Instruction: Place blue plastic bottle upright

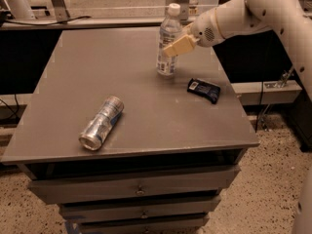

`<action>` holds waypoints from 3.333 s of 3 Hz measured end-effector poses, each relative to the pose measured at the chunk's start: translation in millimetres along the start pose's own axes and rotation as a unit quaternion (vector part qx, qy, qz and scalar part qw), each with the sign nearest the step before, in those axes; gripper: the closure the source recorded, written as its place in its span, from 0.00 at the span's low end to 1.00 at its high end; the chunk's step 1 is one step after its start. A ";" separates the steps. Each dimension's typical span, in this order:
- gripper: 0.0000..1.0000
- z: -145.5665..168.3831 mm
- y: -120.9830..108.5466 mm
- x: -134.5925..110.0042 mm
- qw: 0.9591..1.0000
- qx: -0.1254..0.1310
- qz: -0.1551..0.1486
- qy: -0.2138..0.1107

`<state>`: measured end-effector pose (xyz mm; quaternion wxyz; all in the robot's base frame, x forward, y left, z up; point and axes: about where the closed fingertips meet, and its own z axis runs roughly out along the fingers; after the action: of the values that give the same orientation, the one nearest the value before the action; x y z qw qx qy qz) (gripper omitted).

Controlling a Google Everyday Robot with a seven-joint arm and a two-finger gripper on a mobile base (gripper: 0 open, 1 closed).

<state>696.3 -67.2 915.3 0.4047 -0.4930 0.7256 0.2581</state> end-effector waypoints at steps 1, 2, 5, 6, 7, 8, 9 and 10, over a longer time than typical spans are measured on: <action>1.00 3.4 1.3 1.0 1.000 -0.008 -0.008 0.015; 0.84 5.6 2.1 2.3 0.999 -0.012 -0.011 0.028; 0.15 6.4 5.3 6.5 0.999 -0.009 -0.010 0.038; 0.00 5.0 7.7 9.5 0.999 -0.006 -0.006 0.038; 0.00 2.3 10.5 12.4 0.999 -0.002 -0.002 0.038; 0.00 -12.6 22.0 12.4 1.000 0.018 0.012 0.000; 0.00 -25.5 44.6 13.8 0.997 0.039 0.018 -0.065; 0.00 -42.8 58.9 15.3 0.984 0.076 0.010 -0.160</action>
Offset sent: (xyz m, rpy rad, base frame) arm -0.0009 -0.0010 -0.0029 -0.0878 0.0182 0.0314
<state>624.8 -85.7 924.0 0.5490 -0.4056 0.6742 0.2819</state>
